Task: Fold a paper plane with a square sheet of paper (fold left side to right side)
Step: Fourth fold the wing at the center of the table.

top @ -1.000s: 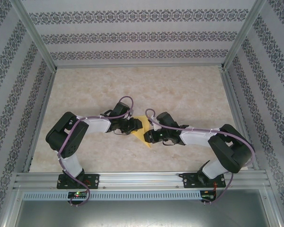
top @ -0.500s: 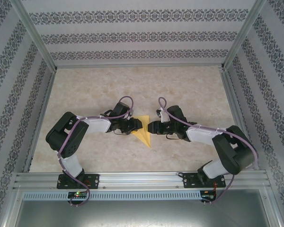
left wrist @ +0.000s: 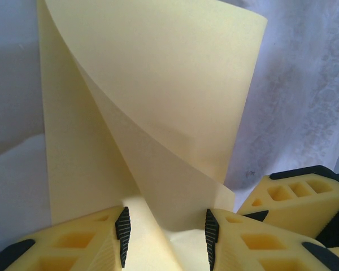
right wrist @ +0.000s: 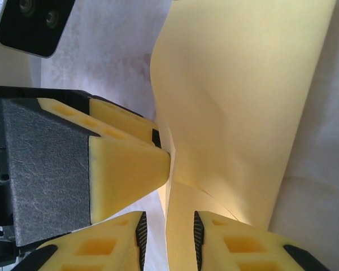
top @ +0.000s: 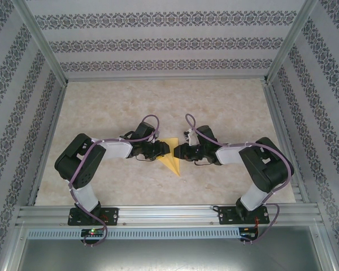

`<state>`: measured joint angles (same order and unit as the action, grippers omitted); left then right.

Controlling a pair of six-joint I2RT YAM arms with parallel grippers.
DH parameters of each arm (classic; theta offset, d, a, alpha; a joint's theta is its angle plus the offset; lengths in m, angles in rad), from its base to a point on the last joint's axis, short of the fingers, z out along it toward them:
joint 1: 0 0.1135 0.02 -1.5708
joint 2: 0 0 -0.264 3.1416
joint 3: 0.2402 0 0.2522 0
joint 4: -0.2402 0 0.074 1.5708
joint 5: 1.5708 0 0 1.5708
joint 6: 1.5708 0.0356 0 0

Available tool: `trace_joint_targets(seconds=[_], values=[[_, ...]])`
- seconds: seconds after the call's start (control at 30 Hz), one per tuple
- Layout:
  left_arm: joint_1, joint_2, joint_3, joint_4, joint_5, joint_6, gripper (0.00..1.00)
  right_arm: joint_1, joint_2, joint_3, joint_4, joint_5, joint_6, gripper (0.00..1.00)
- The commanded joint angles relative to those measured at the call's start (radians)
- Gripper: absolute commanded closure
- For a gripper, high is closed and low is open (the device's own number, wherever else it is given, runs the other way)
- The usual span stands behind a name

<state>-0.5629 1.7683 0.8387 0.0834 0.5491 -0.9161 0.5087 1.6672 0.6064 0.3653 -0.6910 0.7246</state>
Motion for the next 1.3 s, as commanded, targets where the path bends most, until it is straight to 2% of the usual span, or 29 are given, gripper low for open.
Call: trace_joint_targets(seconds=[0.0, 0.27, 0.53, 0.73, 1.27], values=[[-0.015, 0.001, 0.007, -0.005, -0.008, 0.029, 0.57, 0.014, 0.026, 0.021, 0.046, -0.024, 0.013, 0.71], [-0.015, 0.0, 0.011, -0.008, -0.006, 0.031, 0.56, 0.027, 0.053, 0.036, 0.053, -0.031, 0.015, 0.76], [-0.015, 0.0, 0.012, -0.013, -0.006, 0.036, 0.56, 0.027, 0.049, 0.036, 0.017, -0.009, -0.006, 0.91], [-0.016, -0.003, 0.013, -0.017, -0.007, 0.037, 0.56, 0.024, 0.027, 0.033, -0.044, 0.026, -0.043, 0.98], [-0.015, -0.007, 0.012, -0.022, -0.011, 0.038, 0.56, 0.009, -0.033, 0.026, -0.169, 0.12, -0.118, 1.0]])
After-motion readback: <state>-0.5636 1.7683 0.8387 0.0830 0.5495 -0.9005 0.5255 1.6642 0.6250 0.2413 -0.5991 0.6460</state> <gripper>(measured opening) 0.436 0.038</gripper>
